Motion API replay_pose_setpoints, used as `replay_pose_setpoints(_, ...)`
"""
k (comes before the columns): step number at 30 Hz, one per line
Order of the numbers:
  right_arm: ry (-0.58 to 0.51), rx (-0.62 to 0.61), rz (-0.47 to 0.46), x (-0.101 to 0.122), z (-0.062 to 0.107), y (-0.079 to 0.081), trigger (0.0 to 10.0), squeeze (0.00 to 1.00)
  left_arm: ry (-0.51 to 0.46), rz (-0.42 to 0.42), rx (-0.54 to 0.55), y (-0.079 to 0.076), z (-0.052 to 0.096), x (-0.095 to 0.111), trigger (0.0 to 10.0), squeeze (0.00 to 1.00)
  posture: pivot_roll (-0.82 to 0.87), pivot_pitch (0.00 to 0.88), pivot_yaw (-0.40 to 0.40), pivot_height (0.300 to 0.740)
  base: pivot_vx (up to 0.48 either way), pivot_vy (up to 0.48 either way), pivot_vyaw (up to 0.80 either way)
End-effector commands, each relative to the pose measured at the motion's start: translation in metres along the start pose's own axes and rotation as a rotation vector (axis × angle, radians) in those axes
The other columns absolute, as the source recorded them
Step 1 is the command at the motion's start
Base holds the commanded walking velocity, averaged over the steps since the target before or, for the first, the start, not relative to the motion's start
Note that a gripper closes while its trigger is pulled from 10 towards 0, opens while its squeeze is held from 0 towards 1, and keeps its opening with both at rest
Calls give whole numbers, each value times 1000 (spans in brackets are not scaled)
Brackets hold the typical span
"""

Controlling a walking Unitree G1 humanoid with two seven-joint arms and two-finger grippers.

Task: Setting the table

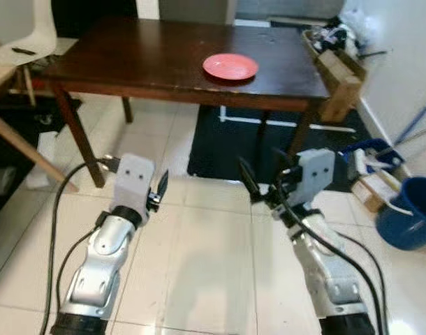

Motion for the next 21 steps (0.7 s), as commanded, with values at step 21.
replay_pose_setpoints(21,52,0,32,-12,3,-1,10000,0,62,-15,5,1,4,-18,10000,0,-117,0,19,740,0,0,152)
Point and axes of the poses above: a point about 5 cm out from each wrist's last joint towards the gripper, its own z axis pointing back from the gripper into the wrist, its own x axis along the axis of the wrist's last joint, y = z × x, the point moved 6 cm from there along -z, pointing out of the wrist towards the gripper, and after that the axes turned 2 degrees about -z, right-handed, at the moved point
